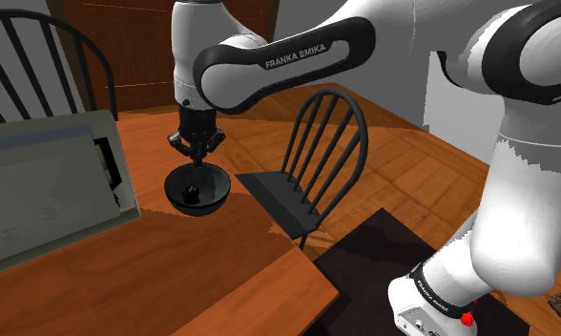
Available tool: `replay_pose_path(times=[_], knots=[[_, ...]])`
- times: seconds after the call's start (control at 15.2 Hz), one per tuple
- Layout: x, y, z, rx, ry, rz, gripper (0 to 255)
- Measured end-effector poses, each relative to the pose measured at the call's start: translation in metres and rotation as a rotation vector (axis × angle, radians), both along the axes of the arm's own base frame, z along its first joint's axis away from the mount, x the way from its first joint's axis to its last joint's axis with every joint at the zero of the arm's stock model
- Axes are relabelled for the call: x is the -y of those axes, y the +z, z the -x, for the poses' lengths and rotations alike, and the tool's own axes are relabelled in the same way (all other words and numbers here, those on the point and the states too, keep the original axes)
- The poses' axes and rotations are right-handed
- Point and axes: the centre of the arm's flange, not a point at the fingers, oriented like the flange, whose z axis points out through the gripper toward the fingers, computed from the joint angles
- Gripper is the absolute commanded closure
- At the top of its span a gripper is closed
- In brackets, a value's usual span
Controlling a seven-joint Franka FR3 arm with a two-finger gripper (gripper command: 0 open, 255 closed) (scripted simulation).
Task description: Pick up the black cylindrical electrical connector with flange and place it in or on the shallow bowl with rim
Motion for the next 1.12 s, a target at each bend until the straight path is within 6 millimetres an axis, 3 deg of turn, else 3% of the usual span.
replay_pose_path(times=[0.13, 0.46, 0.53, 0.73, 1.12], knots=[[-0.003, -0.006, -0.002, -0.004, 0.061, 0.004, 0], [-0.030, -0.059, -0.016, -0.040, 1.053, 0.058, 0], [-0.030, -0.066, -0.017, -0.044, 1.165, 0.063, 0], [-0.032, -0.083, -0.019, -0.046, 1.265, 0.068, 0], [-0.032, -0.107, -0.019, -0.047, 1.281, 0.068, 0]])
